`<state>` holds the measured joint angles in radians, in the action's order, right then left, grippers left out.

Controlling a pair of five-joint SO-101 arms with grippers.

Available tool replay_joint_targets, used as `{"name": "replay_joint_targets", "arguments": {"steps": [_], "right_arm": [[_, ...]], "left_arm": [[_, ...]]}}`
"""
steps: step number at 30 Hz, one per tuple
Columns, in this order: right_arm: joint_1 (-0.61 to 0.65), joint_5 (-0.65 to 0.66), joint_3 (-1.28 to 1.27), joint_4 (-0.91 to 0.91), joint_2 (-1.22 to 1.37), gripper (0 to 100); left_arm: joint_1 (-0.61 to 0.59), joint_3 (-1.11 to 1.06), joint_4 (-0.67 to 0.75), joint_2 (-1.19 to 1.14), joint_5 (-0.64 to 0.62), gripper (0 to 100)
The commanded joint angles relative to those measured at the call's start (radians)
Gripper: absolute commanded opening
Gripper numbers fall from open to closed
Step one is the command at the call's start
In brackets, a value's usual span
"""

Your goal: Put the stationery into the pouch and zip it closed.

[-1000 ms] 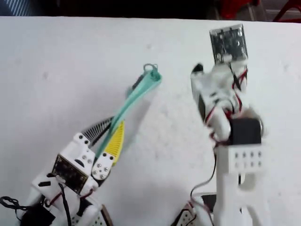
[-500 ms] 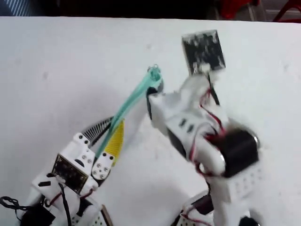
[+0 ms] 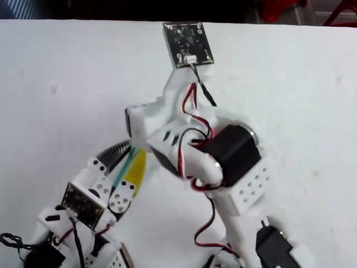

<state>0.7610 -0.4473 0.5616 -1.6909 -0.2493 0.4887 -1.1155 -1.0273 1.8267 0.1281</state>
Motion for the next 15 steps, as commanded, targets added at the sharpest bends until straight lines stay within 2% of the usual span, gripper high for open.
{"name": "replay_joint_targets", "arguments": {"steps": [1, 5, 10, 15], "right_arm": [[-0.077, -0.069, 0.032, -0.027, -0.001, 32.0], [-0.130, -0.080, -0.005, -0.028, -0.038, 32.0], [-0.090, -0.078, -0.129, 0.007, -0.051, 32.1], [-0.085, -0.078, -0.133, 0.051, 0.015, 32.1]], "left_arm": [[0.004, 0.028, -0.014, -0.002, 0.009, 2], [0.004, 0.028, -0.014, -0.002, 0.009, 2], [0.004, 0.028, -0.014, -0.002, 0.009, 2], [0.004, 0.028, -0.014, -0.002, 0.009, 2]]}}
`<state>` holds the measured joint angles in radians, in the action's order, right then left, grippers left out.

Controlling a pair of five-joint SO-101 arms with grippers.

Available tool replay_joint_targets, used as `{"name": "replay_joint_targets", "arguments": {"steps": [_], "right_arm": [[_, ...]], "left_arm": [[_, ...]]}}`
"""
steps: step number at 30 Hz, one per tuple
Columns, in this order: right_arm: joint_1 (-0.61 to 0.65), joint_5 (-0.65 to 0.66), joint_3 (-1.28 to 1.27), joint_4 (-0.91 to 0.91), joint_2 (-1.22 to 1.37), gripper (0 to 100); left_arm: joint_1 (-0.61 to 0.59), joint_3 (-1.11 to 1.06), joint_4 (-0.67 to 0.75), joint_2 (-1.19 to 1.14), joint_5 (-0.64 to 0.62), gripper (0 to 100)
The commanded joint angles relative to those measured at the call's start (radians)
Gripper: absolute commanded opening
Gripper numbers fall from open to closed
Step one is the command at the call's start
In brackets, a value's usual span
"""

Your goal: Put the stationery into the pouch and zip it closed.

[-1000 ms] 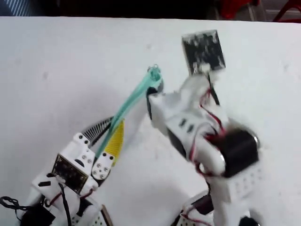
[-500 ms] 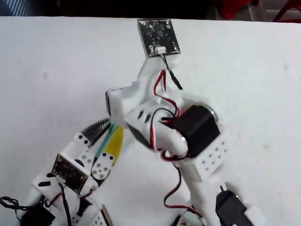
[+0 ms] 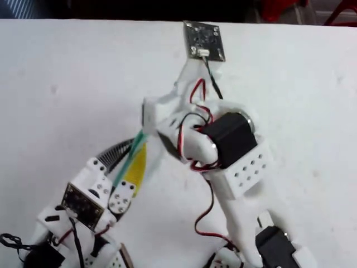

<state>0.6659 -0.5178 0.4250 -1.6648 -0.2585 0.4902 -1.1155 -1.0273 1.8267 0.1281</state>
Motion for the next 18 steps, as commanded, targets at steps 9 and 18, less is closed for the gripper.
{"name": "replay_joint_targets", "arguments": {"steps": [9, 18], "right_arm": [[-0.021, 0.074, 0.003, -0.025, 0.157, 29.8], [-0.005, 0.261, 0.003, -0.010, 0.116, 3.3]], "left_arm": [[0.002, 0.028, -0.015, -0.002, 0.009, 2], [0.012, 0.029, -0.060, -0.002, 0.097, 12]]}}
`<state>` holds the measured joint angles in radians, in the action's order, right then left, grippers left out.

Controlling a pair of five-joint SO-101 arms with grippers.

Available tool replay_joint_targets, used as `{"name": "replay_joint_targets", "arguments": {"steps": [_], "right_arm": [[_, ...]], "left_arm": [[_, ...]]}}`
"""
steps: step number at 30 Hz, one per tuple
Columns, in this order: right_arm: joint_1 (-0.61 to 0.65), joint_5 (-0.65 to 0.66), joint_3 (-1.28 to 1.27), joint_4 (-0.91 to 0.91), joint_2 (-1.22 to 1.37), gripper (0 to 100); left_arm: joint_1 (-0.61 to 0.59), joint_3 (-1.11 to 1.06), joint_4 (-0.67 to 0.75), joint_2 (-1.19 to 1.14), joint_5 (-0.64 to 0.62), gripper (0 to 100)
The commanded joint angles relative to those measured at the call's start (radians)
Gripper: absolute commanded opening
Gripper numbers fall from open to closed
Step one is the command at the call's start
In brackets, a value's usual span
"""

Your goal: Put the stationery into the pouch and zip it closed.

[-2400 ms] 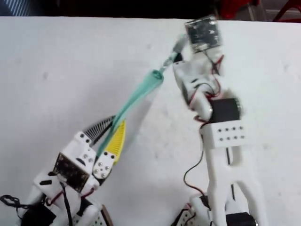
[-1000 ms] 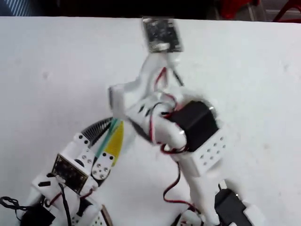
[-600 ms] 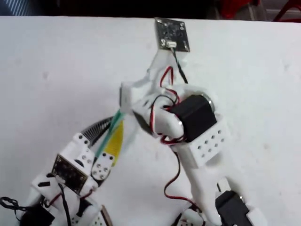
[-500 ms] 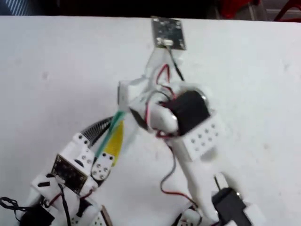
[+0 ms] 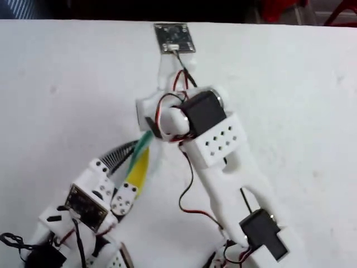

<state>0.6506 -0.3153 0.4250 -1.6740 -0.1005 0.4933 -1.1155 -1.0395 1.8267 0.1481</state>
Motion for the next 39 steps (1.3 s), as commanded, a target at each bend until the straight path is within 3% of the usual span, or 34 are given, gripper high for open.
{"name": "replay_joint_targets", "arguments": {"steps": [1, 4, 9, 15, 20, 23, 26, 30, 34, 39], "right_arm": [[0.010, 0.058, 0.003, -0.001, -0.042, 2.1], [0.004, 0.063, 0.009, 0.021, -0.042, 1.9], [0.002, 0.084, 0.120, 0.067, -0.042, 1.7], [0.002, 0.238, 0.166, 0.282, -0.033, 1.7], [0.004, 0.249, -0.003, 0.575, -0.033, 1.7], [-0.030, 0.250, -0.121, 0.708, -0.033, 1.6], [-0.091, 0.265, -0.230, 0.723, -0.033, 1.6], [-0.199, 0.434, -0.425, 0.754, -0.033, 1.6], [-0.328, 0.554, -0.651, 0.924, -0.033, 1.6], [-0.417, 0.568, -0.804, 1.107, -0.033, 1.6]], "left_arm": [[0.008, 0.032, -0.058, -0.002, 0.068, 17], [0.001, 0.037, -0.074, -0.002, 0.021, 27], [-0.064, 0.078, -0.072, -0.002, -0.017, 24], [-0.390, 0.112, -0.023, -0.002, -0.245, 24], [-0.664, 0.011, 0.117, -0.002, -0.488, 24], [-0.743, -0.068, 0.216, -0.002, -0.578, 24], [-0.756, -0.104, 0.256, -0.002, -0.592, 24], [-0.756, -0.106, 0.253, -0.002, -0.595, 24], [-0.753, -0.104, 0.252, -0.002, -0.595, 24], [-0.665, -0.037, 0.144, -0.002, -0.565, 24]]}}
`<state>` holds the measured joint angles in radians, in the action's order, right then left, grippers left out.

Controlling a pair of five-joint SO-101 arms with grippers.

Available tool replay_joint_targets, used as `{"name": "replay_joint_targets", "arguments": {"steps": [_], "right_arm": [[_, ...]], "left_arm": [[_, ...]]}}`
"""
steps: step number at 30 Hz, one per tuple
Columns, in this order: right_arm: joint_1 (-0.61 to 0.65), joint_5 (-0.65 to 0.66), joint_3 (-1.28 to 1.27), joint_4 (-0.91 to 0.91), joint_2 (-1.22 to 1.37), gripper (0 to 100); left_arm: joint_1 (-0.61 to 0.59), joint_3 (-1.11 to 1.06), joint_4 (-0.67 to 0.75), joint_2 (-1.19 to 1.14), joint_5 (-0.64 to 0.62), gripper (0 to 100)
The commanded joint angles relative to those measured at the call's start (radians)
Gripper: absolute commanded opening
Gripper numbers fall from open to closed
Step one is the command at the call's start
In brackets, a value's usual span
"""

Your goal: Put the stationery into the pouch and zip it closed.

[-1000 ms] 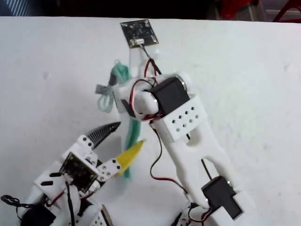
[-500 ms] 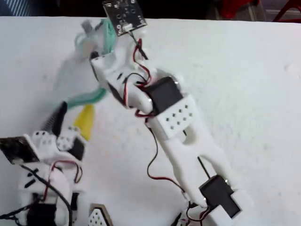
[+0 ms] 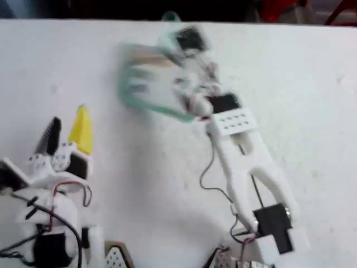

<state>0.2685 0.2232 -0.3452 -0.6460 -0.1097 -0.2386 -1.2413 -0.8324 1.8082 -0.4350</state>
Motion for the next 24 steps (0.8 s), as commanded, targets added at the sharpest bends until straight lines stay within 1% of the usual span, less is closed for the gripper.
{"name": "replay_joint_targets", "arguments": {"steps": [1, 3, 5, 13, 16, 21, 24], "right_arm": [[-0.031, 0.029, -0.034, 0.077, -0.024, 1.6], [-0.018, 0.029, -0.032, 0.077, -0.024, 1.6], [-0.007, 0.029, -0.038, 0.068, -0.024, 1.6], [-0.031, 0.032, -0.035, -0.062, -0.033, 1.6], [-0.002, 0.040, -0.021, -0.131, -0.041, 1.6], [0.084, 0.137, 0.035, -0.274, -0.064, 1.6], [0.090, 0.172, 0.083, -0.372, -0.062, 1.6]], "left_arm": [[0.099, 0.109, -0.092, 0.016, 0.052, 24], [0.160, 0.130, -0.126, 0.016, 0.103, 24], [0.186, 0.133, -0.132, 0.016, 0.114, 24], [0.185, 0.132, -0.114, 0.016, 0.121, 24], [0.185, 0.112, -0.080, 0.016, 0.160, 24], [0.130, 0.054, 0.003, 0.016, 0.160, 24], [0.108, 0.049, 0.011, 0.016, 0.158, 24]]}}
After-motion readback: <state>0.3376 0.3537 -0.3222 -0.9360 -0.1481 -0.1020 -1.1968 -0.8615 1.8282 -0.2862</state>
